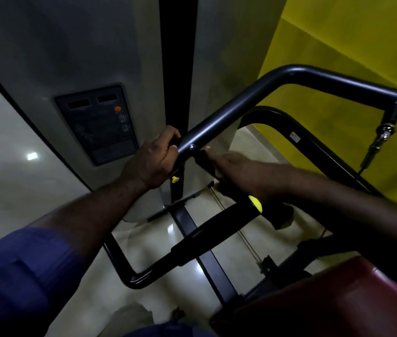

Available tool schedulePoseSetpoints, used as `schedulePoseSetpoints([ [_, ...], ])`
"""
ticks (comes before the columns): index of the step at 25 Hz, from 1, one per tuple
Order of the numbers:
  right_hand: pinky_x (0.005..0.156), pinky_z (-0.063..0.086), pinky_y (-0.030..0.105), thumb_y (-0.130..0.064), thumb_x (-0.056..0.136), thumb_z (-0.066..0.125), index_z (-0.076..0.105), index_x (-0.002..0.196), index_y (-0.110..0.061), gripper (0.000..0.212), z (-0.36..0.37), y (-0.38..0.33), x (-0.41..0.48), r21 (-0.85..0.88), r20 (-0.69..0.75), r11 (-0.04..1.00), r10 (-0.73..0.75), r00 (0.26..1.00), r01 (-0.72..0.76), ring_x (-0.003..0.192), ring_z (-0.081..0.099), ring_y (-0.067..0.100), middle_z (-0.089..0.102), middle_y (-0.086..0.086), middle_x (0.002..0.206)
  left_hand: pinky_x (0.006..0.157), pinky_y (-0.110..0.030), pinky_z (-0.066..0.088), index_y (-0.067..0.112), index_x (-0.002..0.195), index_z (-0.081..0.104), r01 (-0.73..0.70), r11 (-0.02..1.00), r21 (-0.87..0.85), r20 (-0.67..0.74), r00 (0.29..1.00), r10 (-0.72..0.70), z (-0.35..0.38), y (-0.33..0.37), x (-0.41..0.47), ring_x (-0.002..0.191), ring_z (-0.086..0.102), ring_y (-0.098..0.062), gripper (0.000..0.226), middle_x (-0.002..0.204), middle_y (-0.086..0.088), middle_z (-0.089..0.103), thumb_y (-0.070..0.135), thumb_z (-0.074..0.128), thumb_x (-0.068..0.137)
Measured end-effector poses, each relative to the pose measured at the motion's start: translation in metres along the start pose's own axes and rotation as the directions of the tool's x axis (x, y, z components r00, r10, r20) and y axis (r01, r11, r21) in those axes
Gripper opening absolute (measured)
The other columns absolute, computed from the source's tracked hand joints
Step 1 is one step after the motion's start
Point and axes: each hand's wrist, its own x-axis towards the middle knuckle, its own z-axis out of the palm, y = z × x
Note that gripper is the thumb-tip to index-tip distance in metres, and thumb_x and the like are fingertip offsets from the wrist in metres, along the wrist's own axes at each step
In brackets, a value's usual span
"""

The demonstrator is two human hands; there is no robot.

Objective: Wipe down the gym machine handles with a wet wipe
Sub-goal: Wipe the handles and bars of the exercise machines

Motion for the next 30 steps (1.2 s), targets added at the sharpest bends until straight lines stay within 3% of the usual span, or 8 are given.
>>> schedulePoseSetpoints([
  [3,0.115,0.003,0.005,-0.003,0.107,0.049,0.036,0.158,-0.023,0.057,0.003,0.028,-0.035,0.296,0.093,0.92,-0.295,0.951,0.257,0.153,-0.012,-0.006,0.0,-0.019,0.171,0.073,-0.047,0.052,0.021,0.117,0.051,0.003,1.0,-0.006,0.019,1.0,-0.003,0.002,-0.001,0.001,0.081,0.057,-0.027,0.024,0.096,-0.008,0.06,0.026,0.041,0.096],
  [11,0.125,0.02,0.028,-0.014,0.108,0.045,0.076,0.112,-0.004,0.033,-0.001,0.02,0.003,0.346,0.049,0.879,-0.365,0.93,0.327,0.153,0.024,0.002,0.068,-0.01,0.133,0.076,-0.048,0.051,0.021,0.118,0.049,0.004,1.0,-0.024,0.048,0.999,-0.003,-0.003,0.003,-0.001,0.084,0.059,-0.029,0.025,0.099,-0.009,0.062,0.026,0.04,0.095],
  [13,0.098,0.046,0.025,-0.023,0.111,0.033,0.072,0.12,-0.006,0.043,-0.005,0.013,-0.035,0.54,0.01,0.825,-0.205,0.979,0.168,0.11,0.065,0.0,0.077,-0.015,0.096,0.078,-0.047,0.051,0.022,0.118,0.049,0.01,0.999,-0.032,0.057,0.998,-0.008,-0.002,0.001,0.001,0.086,0.059,-0.029,0.026,0.101,-0.009,0.062,0.027,0.04,0.095],
  [15,0.07,0.048,0.032,-0.028,0.111,0.031,0.068,0.129,-0.006,0.046,0.008,0.014,-0.077,0.719,-0.062,0.681,-0.138,0.988,0.14,0.069,0.063,0.033,0.078,0.002,0.082,0.076,-0.047,0.051,0.024,0.117,0.048,0.021,0.999,-0.043,0.066,0.998,-0.018,-0.002,-0.001,0.002,0.084,0.058,-0.029,0.025,0.099,-0.008,0.061,0.03,0.04,0.094],
  [19,0.09,0.051,0.034,-0.019,0.112,0.036,0.078,0.104,-0.001,0.046,0.018,0.01,-0.067,0.545,-0.171,0.824,-0.073,0.982,0.157,0.115,0.065,0.022,0.068,0.006,0.133,0.069,-0.044,0.05,0.023,0.116,0.049,0.026,0.998,-0.065,0.069,0.997,-0.021,-0.005,0.001,0.0,0.074,0.057,-0.026,0.025,0.089,-0.006,0.06,0.03,0.039,0.095],
  [21,0.126,0.021,0.028,-0.027,0.112,0.042,0.071,0.127,-0.021,0.033,0.002,0.011,-0.027,0.326,-0.055,0.93,-0.162,0.985,0.171,0.155,0.019,0.001,0.042,-0.014,0.16,0.067,-0.041,0.048,0.023,0.115,0.05,0.031,0.997,-0.072,0.067,0.997,-0.026,-0.007,0.002,0.0,0.074,0.058,-0.025,0.025,0.089,-0.006,0.06,0.031,0.038,0.095],
  [24,0.129,0.007,0.039,-0.032,0.108,0.052,0.025,0.162,-0.034,0.061,-0.012,0.006,0.019,0.269,0.114,0.958,-0.131,0.985,0.096,0.156,-0.009,0.003,-0.005,-0.027,0.169,0.062,-0.037,0.041,0.022,0.115,0.05,0.034,0.991,-0.125,0.086,0.996,-0.024,-0.005,0.0,0.0,0.072,0.057,-0.022,0.02,0.086,-0.003,0.059,0.028,0.04,0.098],
  [30,0.123,0.02,0.023,-0.026,0.107,0.052,0.009,0.165,-0.028,0.072,-0.003,-0.004,0.029,0.421,-0.009,0.906,0.055,0.998,-0.046,0.155,0.002,0.003,-0.007,-0.012,0.172,0.083,-0.046,0.049,0.014,0.127,0.052,-0.127,0.991,0.031,0.032,0.992,0.126,0.002,-0.009,0.003,0.103,0.053,-0.03,0.038,0.119,-0.011,0.053,0.033,0.046,0.094],
])
